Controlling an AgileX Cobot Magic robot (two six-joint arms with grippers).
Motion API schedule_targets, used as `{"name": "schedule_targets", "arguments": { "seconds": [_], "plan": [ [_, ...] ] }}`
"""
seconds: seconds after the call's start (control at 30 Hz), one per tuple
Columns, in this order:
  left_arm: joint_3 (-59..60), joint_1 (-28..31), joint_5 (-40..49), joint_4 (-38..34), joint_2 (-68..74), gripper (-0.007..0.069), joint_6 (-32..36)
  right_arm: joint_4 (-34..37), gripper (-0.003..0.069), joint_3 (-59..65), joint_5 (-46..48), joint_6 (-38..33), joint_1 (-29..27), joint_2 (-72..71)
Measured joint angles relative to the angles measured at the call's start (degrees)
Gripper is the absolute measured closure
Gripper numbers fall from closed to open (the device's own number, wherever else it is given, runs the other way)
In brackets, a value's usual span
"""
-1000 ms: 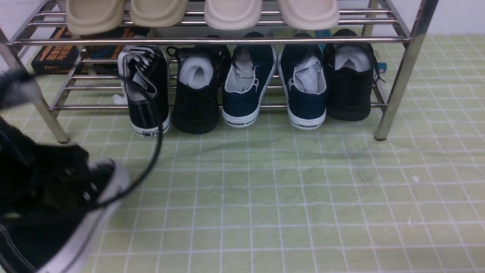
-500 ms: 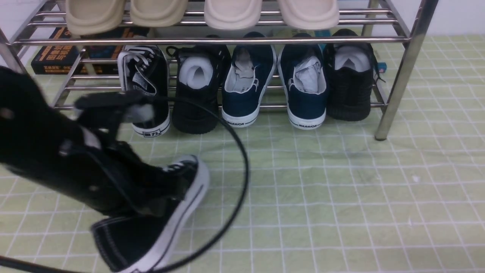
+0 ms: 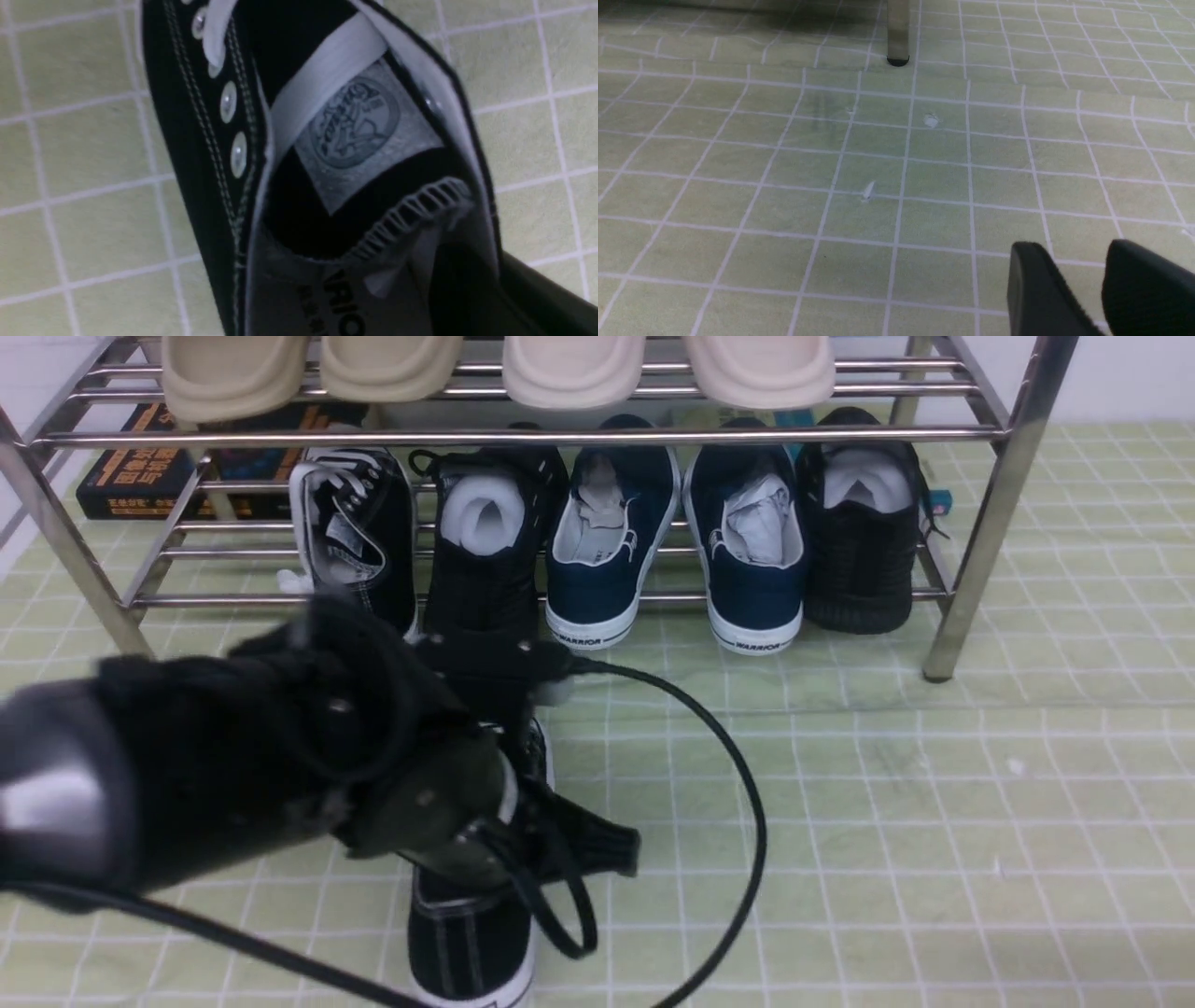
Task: Take the shoes off the shelf with your hand from the green coffee tablecloth.
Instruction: 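Set the held shoe down on the floor in front of the rack with the left gripper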
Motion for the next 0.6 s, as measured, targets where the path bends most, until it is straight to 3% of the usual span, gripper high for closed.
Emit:
{"name": "schedule_targets", "arguments": {
  "seconds": [0.17, 0.27, 0.43, 0.6],
  "plan": [
    [0.00, 0.00, -0.06, -0.61, 0.92, 0.0558, -0.36, 0.00, 0.0421, 0.00, 0.00, 0.00, 0.00, 0.00],
    [-0.06, 0.00, 0.09, -4.45, 0.92, 0.0462, -0.08, 0.00, 0.0421, 0.00, 0.00, 0.00, 0.00, 0.00],
    [-0.41, 0.00, 3.07, -16.24, -0.81, 0.0302, 6.69, 0.00, 0.0421, 0.00, 0.00, 0.00, 0.00, 0.00],
    [-4.50, 0.00, 7.66, -20.93, -7.54, 0.0237, 11.82, 0.00, 0.0421, 0.00, 0.00, 0.00, 0.00, 0.00]
  ]
}}
